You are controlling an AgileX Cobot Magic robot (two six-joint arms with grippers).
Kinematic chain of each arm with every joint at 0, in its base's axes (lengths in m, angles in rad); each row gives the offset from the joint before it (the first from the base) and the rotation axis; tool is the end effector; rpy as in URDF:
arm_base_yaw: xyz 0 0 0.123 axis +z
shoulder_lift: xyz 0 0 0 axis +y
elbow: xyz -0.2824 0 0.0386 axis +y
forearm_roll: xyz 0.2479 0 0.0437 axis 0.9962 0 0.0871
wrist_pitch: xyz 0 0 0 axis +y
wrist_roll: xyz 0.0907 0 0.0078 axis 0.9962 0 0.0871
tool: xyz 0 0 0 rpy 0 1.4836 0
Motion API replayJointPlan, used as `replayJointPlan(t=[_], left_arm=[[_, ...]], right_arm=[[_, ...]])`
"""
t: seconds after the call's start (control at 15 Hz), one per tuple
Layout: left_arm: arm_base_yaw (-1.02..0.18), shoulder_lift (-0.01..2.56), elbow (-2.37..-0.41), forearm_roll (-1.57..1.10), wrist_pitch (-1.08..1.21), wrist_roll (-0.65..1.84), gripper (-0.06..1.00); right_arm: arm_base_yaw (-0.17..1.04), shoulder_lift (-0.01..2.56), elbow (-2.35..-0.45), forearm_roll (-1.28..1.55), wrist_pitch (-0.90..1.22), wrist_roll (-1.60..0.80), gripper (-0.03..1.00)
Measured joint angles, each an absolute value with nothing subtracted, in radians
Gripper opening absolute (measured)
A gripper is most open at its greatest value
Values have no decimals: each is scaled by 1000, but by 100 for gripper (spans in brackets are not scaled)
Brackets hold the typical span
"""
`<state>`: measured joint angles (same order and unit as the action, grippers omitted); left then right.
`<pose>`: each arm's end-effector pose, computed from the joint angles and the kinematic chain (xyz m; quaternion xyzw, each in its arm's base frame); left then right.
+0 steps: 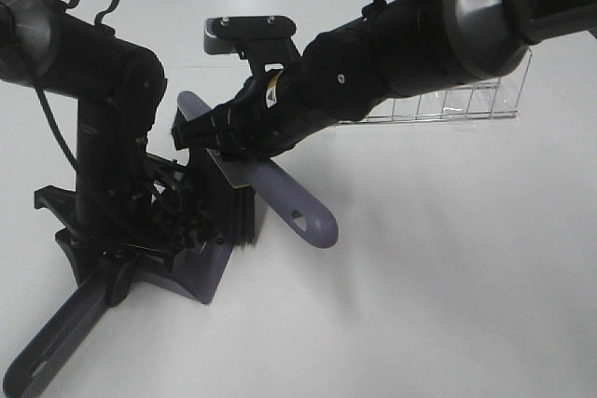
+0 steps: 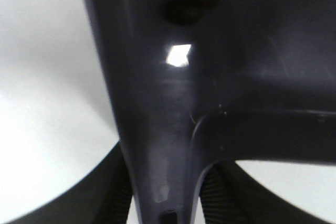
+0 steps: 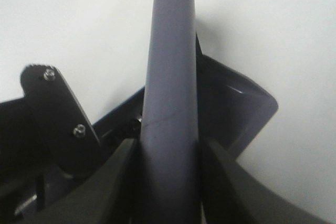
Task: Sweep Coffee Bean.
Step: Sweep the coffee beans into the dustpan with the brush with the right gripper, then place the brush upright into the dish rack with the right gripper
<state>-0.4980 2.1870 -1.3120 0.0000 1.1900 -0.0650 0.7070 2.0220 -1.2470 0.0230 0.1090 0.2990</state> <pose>0.3084 -0.1677 0.0853 -0.2104 -0.9565 -0.0561 0.1941 0.3261 0.2789 0.1529 -0.1777 0.9088 0.1867 0.3280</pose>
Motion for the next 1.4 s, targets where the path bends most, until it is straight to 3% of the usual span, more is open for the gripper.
replayJointPlan(t=[0.4,0.8,1.13,1.4], left_arm=[[-491,2187,-1312,-9,1191,-61,34],[-426,2180,-1312,-44,1186,-83,34],[-262,2171,-1310,-37,1165,-94,34],[-243,2171,-1310,-45,1159,-94,34]], right_arm=[[658,1993,-1383,-34,186,297,30],[414,1808,-1381,-90,420,272,30],[281,1612,-1200,-179,444,271,30],[95,1458,-911,-237,440,273,30]])
